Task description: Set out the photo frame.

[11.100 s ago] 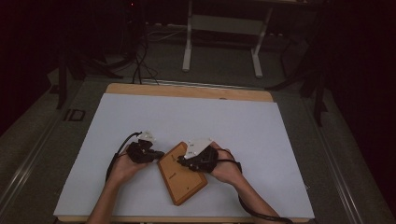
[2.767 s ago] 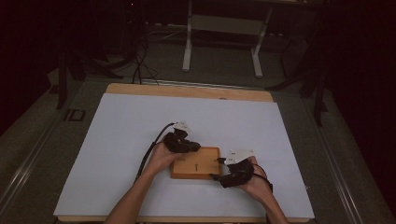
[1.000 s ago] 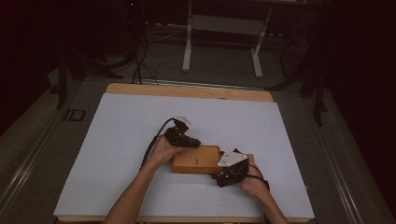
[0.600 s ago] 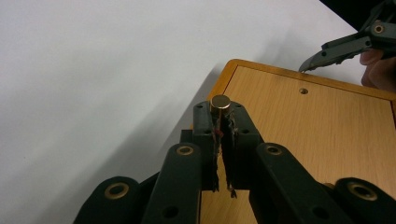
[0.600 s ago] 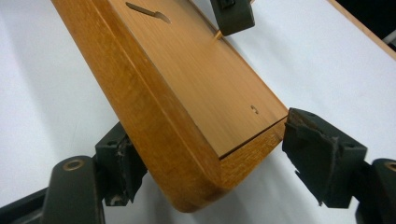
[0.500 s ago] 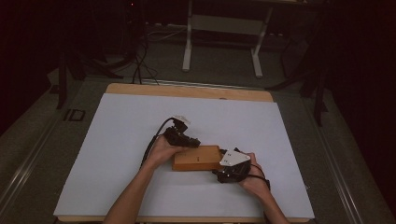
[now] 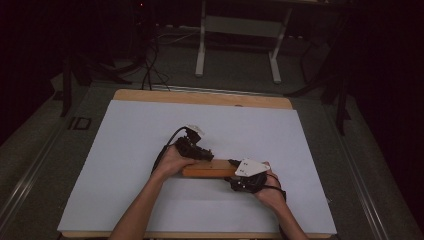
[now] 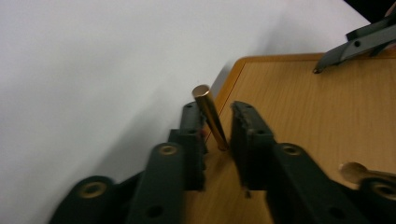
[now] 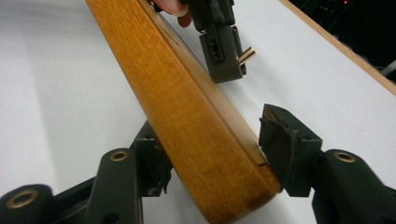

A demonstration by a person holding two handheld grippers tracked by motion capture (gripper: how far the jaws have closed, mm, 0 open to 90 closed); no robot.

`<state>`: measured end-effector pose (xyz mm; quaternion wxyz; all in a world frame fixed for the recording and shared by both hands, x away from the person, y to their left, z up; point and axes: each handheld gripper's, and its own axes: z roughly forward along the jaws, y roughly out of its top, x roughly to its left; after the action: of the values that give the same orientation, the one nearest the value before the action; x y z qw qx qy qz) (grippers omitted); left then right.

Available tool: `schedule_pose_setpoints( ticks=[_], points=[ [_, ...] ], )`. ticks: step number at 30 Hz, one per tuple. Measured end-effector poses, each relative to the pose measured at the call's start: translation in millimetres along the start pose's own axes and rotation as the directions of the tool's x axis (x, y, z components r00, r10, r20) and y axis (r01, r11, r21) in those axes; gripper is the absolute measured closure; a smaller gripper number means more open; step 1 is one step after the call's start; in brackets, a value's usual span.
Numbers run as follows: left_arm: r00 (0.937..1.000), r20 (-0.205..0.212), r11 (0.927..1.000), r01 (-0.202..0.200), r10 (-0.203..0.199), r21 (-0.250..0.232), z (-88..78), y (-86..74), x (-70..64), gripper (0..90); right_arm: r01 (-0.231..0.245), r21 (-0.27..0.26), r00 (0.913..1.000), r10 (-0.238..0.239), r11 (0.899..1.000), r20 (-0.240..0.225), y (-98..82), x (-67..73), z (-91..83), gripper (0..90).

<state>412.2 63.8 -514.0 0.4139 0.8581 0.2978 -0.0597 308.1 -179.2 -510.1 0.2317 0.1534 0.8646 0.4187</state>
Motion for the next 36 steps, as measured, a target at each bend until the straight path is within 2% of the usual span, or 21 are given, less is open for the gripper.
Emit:
schedule_pose_setpoints(
  ticks=[3,6,8,11,15,21,25,27,28,29,32,33,34,36],
  points=[
    [0.9990,-0.042,0.9996,-0.015,0.014,-0.023,-7.5,0.9,-1.8,64.6,-0.003,-0.004,1.0000,0.003,1.000,0.001,0.8,-1.3,0.0,47.6],
    [0.9986,-0.050,0.9984,-0.017,0.014,-0.054,-16.2,-0.8,-2.2,60.6,-0.009,-0.009,1.0000,0.009,1.000,-0.001,1.1,-2.5,0.0,47.8],
    [0.9989,-0.045,0.9979,-0.018,0.015,-0.063,-19.1,-2.0,-1.9,59.8,-0.010,-0.010,0.9999,0.010,1.000,-0.002,1.1,-2.9,0.0,47.8],
    [0.9976,-0.067,0.9961,-0.024,0.018,-0.084,-28.3,-8.2,-1.9,58.8,-0.013,-0.009,0.9999,0.013,1.000,-0.004,1.4,-3.3,0.1,47.7],
    [0.9941,-0.108,0.9929,-0.026,0.013,-0.116,-39.8,-16.5,-2.0,57.8,-0.014,-0.009,0.9999,0.014,1.000,-0.005,1.4,-3.4,0.0,47.8],
    [0.9857,-0.168,0.9836,-0.032,0.002,-0.177,-60.5,-32.4,-3.5,57.1,-0.019,-0.011,0.9998,0.019,1.000,-0.004,1.2,-4.0,-0.1,47.6],
    [0.9774,-0.211,0.9818,-0.042,0.002,-0.185,-69.9,-43.8,-5.0,56.5,-0.019,-0.011,0.9998,0.019,1.000,-0.004,1.1,-4.2,-0.2,47.6],
    [0.9774,-0.211,0.9818,-0.042,0.002,-0.185,-69.9,-43.8,-5.0,56.1,-0.020,-0.012,0.9998,0.020,1.000,-0.004,1.1,-4.4,-0.2,47.6],
    [0.9703,-0.242,0.9805,-0.050,0.003,-0.190,-74.9,-52.5,-7.0,55.3,-0.027,-0.013,0.9996,0.027,1.000,-0.004,1.1,-4.7,-0.3,47.6],
    [0.9682,-0.250,0.9804,-0.051,0.002,-0.190,-76.0,-54.9,-7.7,55.3,-0.029,-0.014,0.9996,0.029,0.999,-0.004,1.0,-4.8,-0.4,47.6],
    [0.9668,-0.255,0.9794,-0.056,0.005,-0.194,-77.0,-59.1,-9.0,55.1,-0.036,-0.018,0.9993,0.036,0.999,-0.005,0.6,-5.7,-0.4,47.2],
    [0.9619,-0.273,0.9830,-0.063,0.014,-0.172,-77.9,-60.7,-9.8,54.8,-0.039,-0.018,0.9992,0.039,0.999,-0.004,0.4,-6.0,-0.5,47.2],
    [0.9612,-0.276,0.9831,-0.066,0.016,-0.171,-79.1,-61.7,-9.7,54.5,-0.038,-0.019,0.9993,0.038,0.999,-0.002,0.2,-6.4,-0.6,47.2],
    [0.9640,-0.266,0.9820,-0.062,0.013,-0.178,-82.0,-65.1,-9.3,54.5,-0.039,-0.020,0.9992,0.039,0.999,-0.001,-0.3,-6.8,-1.0,46.9]
  ],
)
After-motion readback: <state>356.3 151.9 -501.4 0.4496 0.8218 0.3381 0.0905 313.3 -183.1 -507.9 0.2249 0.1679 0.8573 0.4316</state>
